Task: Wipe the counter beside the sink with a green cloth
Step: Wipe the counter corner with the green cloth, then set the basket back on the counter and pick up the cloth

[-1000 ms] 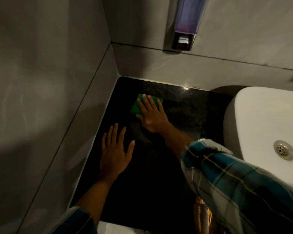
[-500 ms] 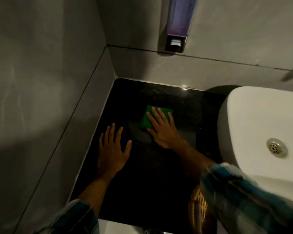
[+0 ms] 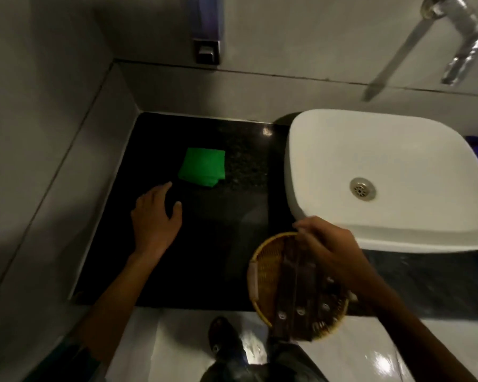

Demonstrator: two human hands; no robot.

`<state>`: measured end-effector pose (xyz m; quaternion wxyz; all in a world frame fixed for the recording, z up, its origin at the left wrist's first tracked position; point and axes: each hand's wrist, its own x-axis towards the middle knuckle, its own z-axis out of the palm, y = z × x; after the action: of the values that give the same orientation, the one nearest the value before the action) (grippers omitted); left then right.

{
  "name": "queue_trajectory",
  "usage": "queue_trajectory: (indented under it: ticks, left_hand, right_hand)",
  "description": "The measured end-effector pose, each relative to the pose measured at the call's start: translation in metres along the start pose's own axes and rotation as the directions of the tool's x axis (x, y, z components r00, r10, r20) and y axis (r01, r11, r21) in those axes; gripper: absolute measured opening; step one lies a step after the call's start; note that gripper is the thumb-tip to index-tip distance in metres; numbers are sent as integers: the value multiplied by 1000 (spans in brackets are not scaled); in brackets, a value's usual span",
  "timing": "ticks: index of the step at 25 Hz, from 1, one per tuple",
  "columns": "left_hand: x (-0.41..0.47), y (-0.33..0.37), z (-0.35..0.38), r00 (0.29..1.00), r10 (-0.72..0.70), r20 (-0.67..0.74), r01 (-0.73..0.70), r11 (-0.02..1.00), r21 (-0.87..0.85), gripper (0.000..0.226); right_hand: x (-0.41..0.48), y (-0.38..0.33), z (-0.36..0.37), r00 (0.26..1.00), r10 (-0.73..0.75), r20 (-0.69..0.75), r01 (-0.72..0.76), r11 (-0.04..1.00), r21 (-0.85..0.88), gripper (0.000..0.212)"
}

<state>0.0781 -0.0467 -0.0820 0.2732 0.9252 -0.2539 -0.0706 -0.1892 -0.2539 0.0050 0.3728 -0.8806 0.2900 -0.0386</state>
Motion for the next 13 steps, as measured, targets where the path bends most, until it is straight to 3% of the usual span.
queue_trajectory:
  ticks: [3,5,6,9,13]
  left_hand:
    - [-68,63,17,966,31,257,28,974,-225,18]
    - [-99,88,27,910,2,414,119,957,-266,18]
    - [-110,95,31,892,0,452,124,961,-246,25]
    - [-130,100,32,848,-59,526,179,967,-182,50]
    - [-134,94,10,873,-132,470,257,942,-214,57]
  right_hand:
    - [-59,36,-31,955,296,-26,-297,946,-131,13]
    - [-76,55,-31,901,432,-40,-431,878,-210,5]
    - [-80,60,-27,874,486,-14,-480,856,-191,14]
    - [-77,63,-8,810,580,85,-586,807,71,29]
    - [-55,47,7,810,584,55,-586,802,113,24]
